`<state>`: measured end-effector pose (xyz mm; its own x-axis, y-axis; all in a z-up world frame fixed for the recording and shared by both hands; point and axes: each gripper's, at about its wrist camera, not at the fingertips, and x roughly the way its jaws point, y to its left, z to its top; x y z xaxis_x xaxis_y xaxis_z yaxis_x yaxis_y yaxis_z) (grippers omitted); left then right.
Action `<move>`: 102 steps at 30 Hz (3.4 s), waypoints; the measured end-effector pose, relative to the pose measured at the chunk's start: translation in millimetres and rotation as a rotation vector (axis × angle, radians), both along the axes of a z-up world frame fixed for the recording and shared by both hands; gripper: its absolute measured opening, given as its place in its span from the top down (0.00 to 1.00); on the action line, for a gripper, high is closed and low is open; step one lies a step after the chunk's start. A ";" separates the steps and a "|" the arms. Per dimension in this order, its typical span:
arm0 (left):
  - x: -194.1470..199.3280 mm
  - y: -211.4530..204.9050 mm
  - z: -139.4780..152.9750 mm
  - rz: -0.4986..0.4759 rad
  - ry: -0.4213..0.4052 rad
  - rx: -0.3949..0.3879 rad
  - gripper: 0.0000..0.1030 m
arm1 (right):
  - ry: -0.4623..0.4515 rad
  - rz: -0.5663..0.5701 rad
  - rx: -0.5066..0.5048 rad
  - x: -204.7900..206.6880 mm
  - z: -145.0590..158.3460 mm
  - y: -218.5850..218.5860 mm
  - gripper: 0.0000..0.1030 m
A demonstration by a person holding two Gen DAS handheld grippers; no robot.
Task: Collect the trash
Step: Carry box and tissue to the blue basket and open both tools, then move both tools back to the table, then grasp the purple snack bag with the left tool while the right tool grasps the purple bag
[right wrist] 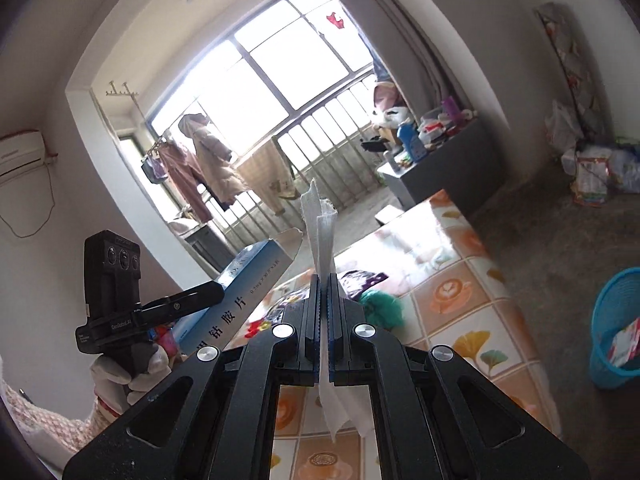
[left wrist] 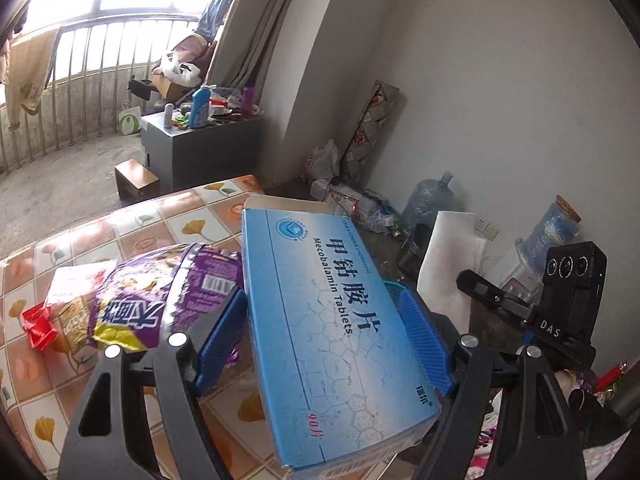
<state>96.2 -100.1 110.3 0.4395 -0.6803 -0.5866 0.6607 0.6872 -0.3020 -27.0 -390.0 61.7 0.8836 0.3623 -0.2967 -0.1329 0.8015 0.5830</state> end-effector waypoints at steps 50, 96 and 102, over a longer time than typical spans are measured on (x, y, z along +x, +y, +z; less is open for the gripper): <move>29.5 -375.2 -47.8 -0.399 -0.105 0.017 0.07 | 0.223 -0.773 -0.047 6.6 -133.7 -227.2 0.29; -8.8 227.6 -74.1 0.692 -0.095 -0.090 0.06 | -0.019 -0.118 -0.330 57.2 -33.2 88.4 0.08; 31.9 207.7 -79.5 0.586 -0.014 -0.194 0.07 | 0.127 0.115 -0.130 115.3 -35.1 112.2 0.19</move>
<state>128.1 107.7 30.8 0.7791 -0.4168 -0.4683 0.1942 0.8707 -0.4518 88.3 -277.8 26.6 0.7915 0.4095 -0.4537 -0.1598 0.8552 0.4931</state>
